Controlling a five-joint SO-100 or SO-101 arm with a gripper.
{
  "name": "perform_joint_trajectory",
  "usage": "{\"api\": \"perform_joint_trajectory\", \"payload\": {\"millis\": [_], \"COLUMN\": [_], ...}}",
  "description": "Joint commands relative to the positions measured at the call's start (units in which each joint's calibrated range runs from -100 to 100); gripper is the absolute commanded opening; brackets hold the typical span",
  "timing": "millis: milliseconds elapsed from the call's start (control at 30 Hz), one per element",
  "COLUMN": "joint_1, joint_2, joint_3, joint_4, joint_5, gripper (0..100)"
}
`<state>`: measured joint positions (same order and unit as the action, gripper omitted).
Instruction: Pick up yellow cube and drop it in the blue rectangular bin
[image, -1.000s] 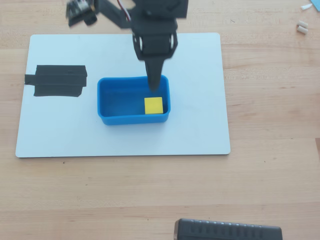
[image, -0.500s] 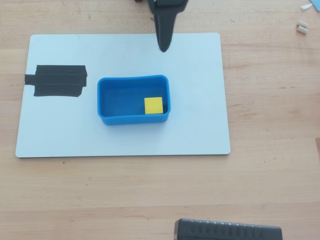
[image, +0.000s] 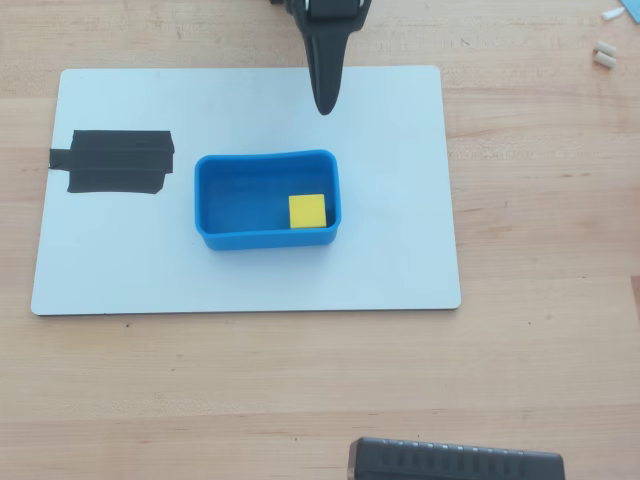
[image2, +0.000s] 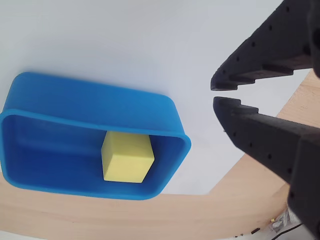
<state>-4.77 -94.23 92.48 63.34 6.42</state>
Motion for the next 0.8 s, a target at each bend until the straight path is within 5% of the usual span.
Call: {"api": "perform_joint_trajectory", "payload": {"millis": [0, 767], "joint_1": [0.1, -0.4], "joint_2": [-2.1, -2.1], "joint_3": [1.5, 2.1], "joint_4": [-1.0, -0.6], "joint_5": [-0.4, 0.0], "gripper": [0, 0]}}
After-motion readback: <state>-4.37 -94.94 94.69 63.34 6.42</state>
